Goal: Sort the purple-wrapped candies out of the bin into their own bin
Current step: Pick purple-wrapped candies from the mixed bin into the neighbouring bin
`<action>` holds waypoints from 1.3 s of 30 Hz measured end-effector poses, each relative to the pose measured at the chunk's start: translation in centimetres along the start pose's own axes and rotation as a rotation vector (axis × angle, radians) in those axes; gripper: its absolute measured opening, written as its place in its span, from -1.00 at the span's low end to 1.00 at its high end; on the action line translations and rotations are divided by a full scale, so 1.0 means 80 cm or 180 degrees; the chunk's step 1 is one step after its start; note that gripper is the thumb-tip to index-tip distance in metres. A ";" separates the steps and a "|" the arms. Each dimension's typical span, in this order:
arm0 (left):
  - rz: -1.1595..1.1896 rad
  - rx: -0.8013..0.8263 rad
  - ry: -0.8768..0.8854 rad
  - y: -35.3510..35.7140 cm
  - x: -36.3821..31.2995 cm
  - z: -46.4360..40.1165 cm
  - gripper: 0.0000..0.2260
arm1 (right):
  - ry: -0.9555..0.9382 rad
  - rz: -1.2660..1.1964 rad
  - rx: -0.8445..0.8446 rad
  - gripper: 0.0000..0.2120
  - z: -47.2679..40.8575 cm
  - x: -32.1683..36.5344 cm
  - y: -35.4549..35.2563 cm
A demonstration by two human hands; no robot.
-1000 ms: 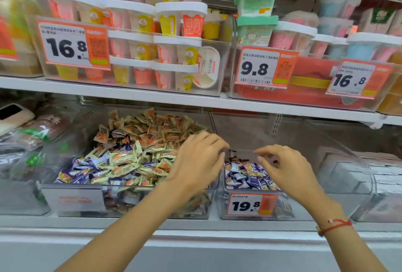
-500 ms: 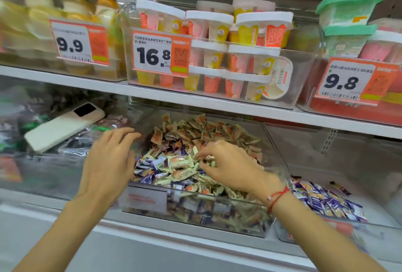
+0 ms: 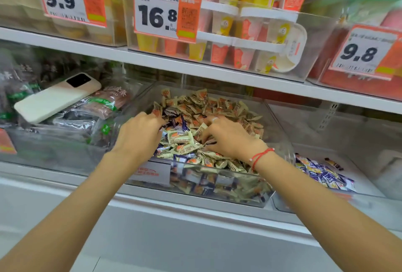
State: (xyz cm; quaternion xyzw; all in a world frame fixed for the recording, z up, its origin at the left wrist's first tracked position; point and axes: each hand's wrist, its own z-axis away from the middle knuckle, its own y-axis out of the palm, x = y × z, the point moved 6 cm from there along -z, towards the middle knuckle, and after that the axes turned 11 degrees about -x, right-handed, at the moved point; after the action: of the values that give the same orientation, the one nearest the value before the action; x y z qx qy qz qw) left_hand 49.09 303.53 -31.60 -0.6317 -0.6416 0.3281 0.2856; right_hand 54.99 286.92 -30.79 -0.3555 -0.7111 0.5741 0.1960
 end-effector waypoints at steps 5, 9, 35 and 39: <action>-0.0175 0.0765 -0.0546 0.032 0.017 0.000 -0.75 | 0.0278 -0.0033 -0.0250 -0.70 0.026 -0.027 -0.012; -0.0082 0.0253 -0.0437 0.017 0.004 0.000 -0.81 | 0.0354 0.0007 -0.0563 -0.70 0.044 -0.032 -0.019; 0.1520 -0.0170 -0.0346 -0.021 -0.101 0.004 -0.83 | 0.0699 -0.1035 -0.1258 -0.79 0.102 -0.062 -0.071; 0.2176 -0.0344 0.0034 -0.055 -0.164 0.012 -0.80 | 0.1307 -0.1140 -0.2259 -0.81 0.181 -0.121 -0.098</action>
State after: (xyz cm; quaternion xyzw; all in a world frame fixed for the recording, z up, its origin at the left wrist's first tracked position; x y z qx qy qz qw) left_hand 46.09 290.42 -28.14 -0.8261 -0.4078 0.3670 0.1287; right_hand 49.36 269.32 -25.88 -0.3786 -0.8607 0.1692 0.2953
